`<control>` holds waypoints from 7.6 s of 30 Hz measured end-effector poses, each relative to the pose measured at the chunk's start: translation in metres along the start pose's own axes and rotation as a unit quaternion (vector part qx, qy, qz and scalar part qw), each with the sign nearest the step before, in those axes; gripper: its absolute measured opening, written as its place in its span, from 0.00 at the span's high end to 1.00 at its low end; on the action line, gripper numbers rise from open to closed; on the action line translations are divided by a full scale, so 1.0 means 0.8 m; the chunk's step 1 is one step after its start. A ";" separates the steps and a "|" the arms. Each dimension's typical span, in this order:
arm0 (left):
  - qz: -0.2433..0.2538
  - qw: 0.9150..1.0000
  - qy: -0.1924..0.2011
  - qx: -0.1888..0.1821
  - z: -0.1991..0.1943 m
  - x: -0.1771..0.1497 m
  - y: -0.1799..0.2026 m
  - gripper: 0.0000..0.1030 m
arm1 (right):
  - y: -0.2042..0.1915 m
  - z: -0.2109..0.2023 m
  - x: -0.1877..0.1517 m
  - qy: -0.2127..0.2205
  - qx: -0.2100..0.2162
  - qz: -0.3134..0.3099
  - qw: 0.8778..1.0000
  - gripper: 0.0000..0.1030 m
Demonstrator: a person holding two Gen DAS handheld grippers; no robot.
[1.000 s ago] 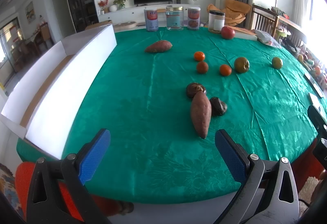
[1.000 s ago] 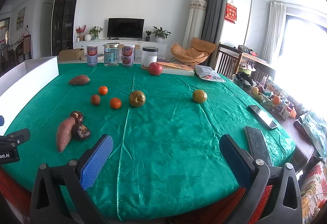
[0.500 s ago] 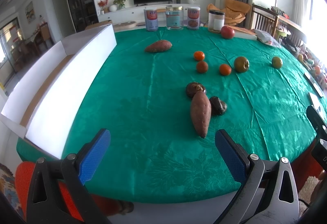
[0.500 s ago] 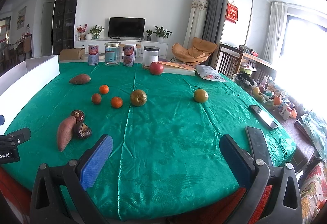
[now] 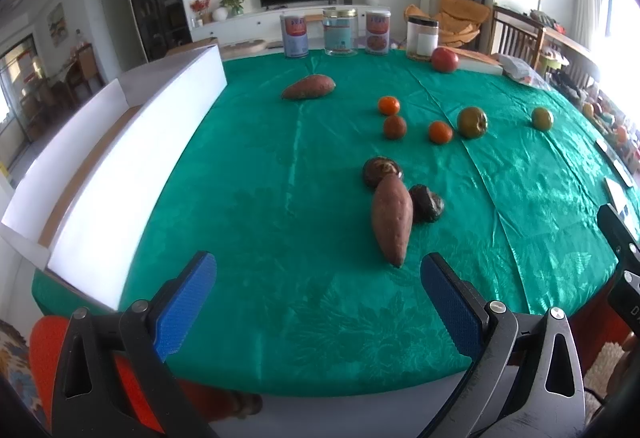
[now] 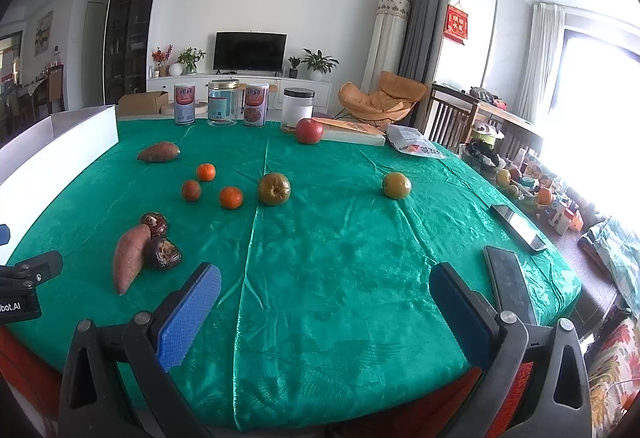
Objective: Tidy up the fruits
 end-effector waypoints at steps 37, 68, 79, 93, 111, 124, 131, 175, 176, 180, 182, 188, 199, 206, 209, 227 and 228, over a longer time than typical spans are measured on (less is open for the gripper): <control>0.001 1.000 -0.006 0.002 0.008 -0.007 -0.003 0.01 | 0.004 0.005 -0.002 0.000 0.009 0.016 1.000 0.00; 0.007 1.000 -0.010 -0.002 0.007 -0.005 0.000 0.01 | 0.013 0.014 -0.004 -0.008 -0.008 0.020 1.000 0.00; 0.003 1.000 -0.010 -0.003 0.007 -0.003 -0.003 0.01 | 0.007 0.017 -0.005 -0.011 -0.004 0.014 1.000 0.00; 0.002 1.000 -0.007 -0.004 0.006 -0.002 -0.002 0.01 | 0.006 0.017 -0.006 -0.013 -0.003 0.014 1.000 0.00; -0.009 0.995 -0.074 -0.063 0.038 -0.013 0.008 0.01 | 0.012 0.020 -0.011 -0.018 0.008 0.026 0.999 0.00; 0.047 0.987 -0.116 -0.099 0.131 0.012 0.060 0.01 | 0.021 0.030 -0.021 -0.034 0.017 0.042 0.998 0.00; 0.059 0.990 -0.113 -0.067 0.151 0.018 0.065 0.00 | 0.027 0.035 -0.024 -0.045 0.021 0.055 0.997 0.00; -0.005 0.985 -0.092 -0.144 0.110 0.021 -0.031 0.60 | -0.072 0.279 0.055 -0.207 0.301 0.128 0.922 0.50; -0.007 0.985 -0.091 -0.145 0.109 0.021 -0.032 0.60 | -0.081 0.286 0.059 -0.204 0.298 0.124 0.924 0.50; -0.015 0.984 -0.091 -0.151 0.112 0.019 -0.035 0.60 | -0.095 0.309 0.068 -0.190 0.255 0.124 0.940 0.50; -0.016 0.984 -0.092 -0.153 0.114 0.019 -0.035 0.60 | -0.094 0.320 0.071 -0.183 0.238 0.134 0.944 0.50; -0.014 0.984 -0.093 -0.154 0.113 0.016 -0.039 0.60 | -0.081 0.331 0.069 -0.178 0.217 0.169 0.945 0.68; -0.095 0.972 -0.067 -0.204 0.043 0.070 -0.119 0.60 | -0.187 0.217 0.107 -0.244 0.394 0.105 0.880 0.68; -0.159 0.980 -0.079 -0.086 0.028 0.102 -0.285 0.60 | -0.403 0.101 0.184 -0.247 0.534 -0.023 0.808 0.68; -0.194 0.972 -0.124 -0.040 0.063 0.090 -0.348 0.60 | -0.498 0.071 0.192 -0.247 0.549 -0.105 0.792 0.68; -0.257 0.965 -0.056 -0.006 0.053 0.100 -0.366 0.16 | -0.488 0.046 0.215 -0.169 0.497 -0.151 0.837 0.42; -0.251 0.967 -0.038 -0.010 0.043 0.106 -0.358 0.14 | -0.465 0.041 0.222 -0.152 0.489 -0.150 0.846 0.39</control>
Point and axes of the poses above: each gripper's, at about its wrist camera, not at the fingertips, and z roughly the way its jaws point, y to its right, x to its top, the point moved 5 cm from there along z, roughly the way its jaws point, and after that the axes turned 6 degrees about x, right-handed, at the moved point
